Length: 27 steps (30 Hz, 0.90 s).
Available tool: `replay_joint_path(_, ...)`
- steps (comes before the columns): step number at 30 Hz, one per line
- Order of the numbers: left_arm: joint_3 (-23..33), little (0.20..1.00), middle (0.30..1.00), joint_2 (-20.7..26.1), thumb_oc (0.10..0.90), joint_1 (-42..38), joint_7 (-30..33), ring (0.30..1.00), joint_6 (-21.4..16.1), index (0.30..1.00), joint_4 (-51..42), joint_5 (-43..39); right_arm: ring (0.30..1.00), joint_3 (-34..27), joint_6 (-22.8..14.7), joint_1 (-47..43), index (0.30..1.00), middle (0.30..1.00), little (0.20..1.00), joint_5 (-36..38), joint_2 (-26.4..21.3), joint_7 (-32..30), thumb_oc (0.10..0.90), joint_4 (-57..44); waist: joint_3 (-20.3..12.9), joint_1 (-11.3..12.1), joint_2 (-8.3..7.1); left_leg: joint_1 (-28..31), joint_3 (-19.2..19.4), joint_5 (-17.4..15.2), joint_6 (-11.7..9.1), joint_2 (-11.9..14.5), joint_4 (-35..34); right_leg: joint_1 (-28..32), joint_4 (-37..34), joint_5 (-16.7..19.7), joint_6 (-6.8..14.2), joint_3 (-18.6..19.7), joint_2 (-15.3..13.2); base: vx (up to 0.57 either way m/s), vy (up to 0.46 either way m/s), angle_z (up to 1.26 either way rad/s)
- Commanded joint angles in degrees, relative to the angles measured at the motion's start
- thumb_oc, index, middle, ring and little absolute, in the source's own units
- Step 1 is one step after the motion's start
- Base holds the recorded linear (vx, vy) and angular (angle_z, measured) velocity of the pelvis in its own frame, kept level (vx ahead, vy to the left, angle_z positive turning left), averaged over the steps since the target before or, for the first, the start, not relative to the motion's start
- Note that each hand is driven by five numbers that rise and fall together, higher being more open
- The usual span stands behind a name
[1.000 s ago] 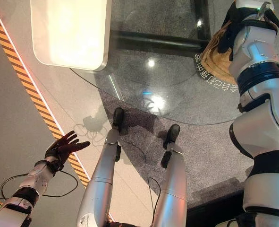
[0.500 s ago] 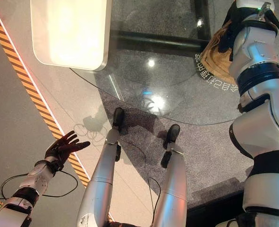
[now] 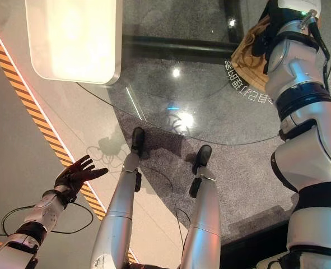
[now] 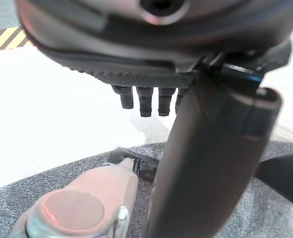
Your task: Wipe the table with a cloth and put it in the basket.
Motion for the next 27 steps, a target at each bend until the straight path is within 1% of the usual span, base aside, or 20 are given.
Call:
replay_joint_path(1,-0.2,0.900,0.900,-0.7,0.800,2.2,1.7,0.900,-2.1,0.900,1.0,-1.6,0.300,-1.4,-2.8,-4.5,0.300,0.300,0.200,3.0,2.1,-6.2,0.100,-6.6,-0.9,1.4,2.06,0.4,3.5,-4.0,6.6,-6.5,1.4,2.0,-6.7,2.8,-2.7,-5.0,4.9,0.00,0.000,0.00)
replay_joint_path(7,-0.4,0.900,0.900,-1.8,0.800,2.5,2.2,0.900,-2.6,0.900,0.5,-1.2,0.300,-1.3,-2.5,-4.2,0.300,0.300,0.200,1.6,3.9,-6.2,0.100,-9.5,-0.9,1.6,2.24,0.5,3.5,-3.8,6.5,-6.8,1.1,2.2,-7.2,2.8,-2.7,-5.1,5.1,0.00,0.000,0.00)
replay_joint_path(12,-0.5,0.900,0.900,-2.5,0.800,2.5,2.2,0.900,-2.8,0.900,0.2,-0.9,0.300,-0.1,0.2,-4.9,0.300,0.300,0.200,-1.3,7.0,-6.8,0.100,-12.8,-0.9,2.3,2.63,0.7,3.6,-3.4,6.5,-7.0,0.5,2.6,-7.5,2.5,-2.8,-5.4,5.1,0.00,0.000,0.00)
replay_joint_path(19,-0.7,0.900,0.900,-3.0,0.800,2.7,2.3,0.900,-3.3,0.900,-0.1,-0.6,0.300,1.4,2.5,-6.0,0.300,0.300,0.200,-5.7,9.0,-6.9,0.100,-14.1,-0.9,3.0,2.74,0.7,3.3,-3.3,6.5,-7.1,0.3,2.8,-7.7,2.5,-2.7,-5.8,4.8,0.00,0.000,0.00)
replay_joint_path(27,-0.8,0.900,0.900,-3.0,0.800,3.0,1.9,0.900,-3.3,0.900,-0.7,-0.2,0.300,3.4,3.7,-7.5,0.300,0.300,0.200,-8.2,10.8,-6.4,0.100,-14.6,-0.9,3.8,2.59,1.0,2.9,-3.2,6.7,-7.5,0.2,3.4,-8.2,2.8,-2.6,-6.3,4.9,0.00,0.000,0.00)
